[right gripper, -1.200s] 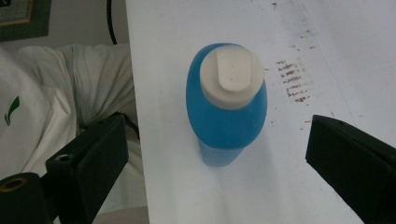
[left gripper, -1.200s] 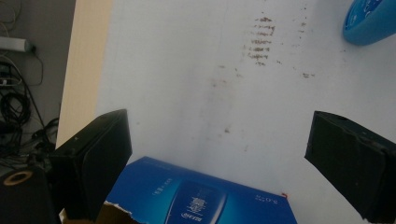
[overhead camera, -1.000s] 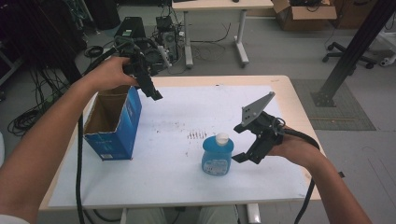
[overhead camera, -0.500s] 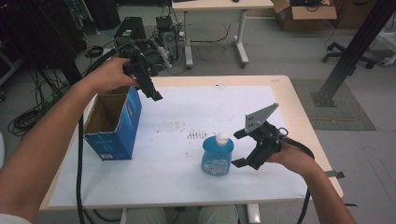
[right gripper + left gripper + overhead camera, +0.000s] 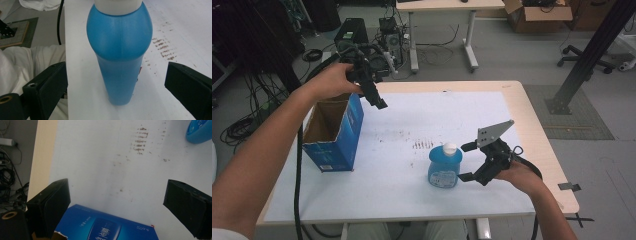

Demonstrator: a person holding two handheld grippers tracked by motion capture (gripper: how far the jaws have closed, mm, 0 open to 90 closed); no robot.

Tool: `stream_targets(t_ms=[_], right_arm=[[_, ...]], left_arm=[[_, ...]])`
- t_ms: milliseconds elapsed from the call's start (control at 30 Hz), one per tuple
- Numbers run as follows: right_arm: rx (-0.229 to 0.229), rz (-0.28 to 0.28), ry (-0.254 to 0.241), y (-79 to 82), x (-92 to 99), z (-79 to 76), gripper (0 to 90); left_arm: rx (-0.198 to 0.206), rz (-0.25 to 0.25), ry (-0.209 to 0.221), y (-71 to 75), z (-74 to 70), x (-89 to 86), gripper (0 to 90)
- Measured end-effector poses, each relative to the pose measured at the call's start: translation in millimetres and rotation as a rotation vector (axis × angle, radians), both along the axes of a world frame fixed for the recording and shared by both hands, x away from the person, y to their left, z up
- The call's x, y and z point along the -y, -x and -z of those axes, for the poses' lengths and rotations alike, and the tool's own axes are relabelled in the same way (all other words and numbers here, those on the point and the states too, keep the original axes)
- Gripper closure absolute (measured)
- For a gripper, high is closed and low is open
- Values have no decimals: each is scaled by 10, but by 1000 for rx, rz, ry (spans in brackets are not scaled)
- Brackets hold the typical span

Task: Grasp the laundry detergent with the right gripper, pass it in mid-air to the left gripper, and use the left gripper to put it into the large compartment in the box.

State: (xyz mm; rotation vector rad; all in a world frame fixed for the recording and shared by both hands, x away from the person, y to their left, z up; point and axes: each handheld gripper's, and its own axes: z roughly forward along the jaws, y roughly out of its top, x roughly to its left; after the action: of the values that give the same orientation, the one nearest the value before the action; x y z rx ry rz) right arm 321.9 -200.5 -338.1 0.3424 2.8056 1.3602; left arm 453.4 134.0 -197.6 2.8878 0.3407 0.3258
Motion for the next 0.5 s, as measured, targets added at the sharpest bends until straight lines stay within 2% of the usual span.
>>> stream_targets(t_ms=[367, 500], right_arm=[[2, 11, -59, 7, 4, 175, 45], [1, 18, -101, -1, 2, 264, 46]], left_arm=[[5, -1, 2, 0, 1, 22, 75], [4, -1, -1, 5, 13, 41, 75]])
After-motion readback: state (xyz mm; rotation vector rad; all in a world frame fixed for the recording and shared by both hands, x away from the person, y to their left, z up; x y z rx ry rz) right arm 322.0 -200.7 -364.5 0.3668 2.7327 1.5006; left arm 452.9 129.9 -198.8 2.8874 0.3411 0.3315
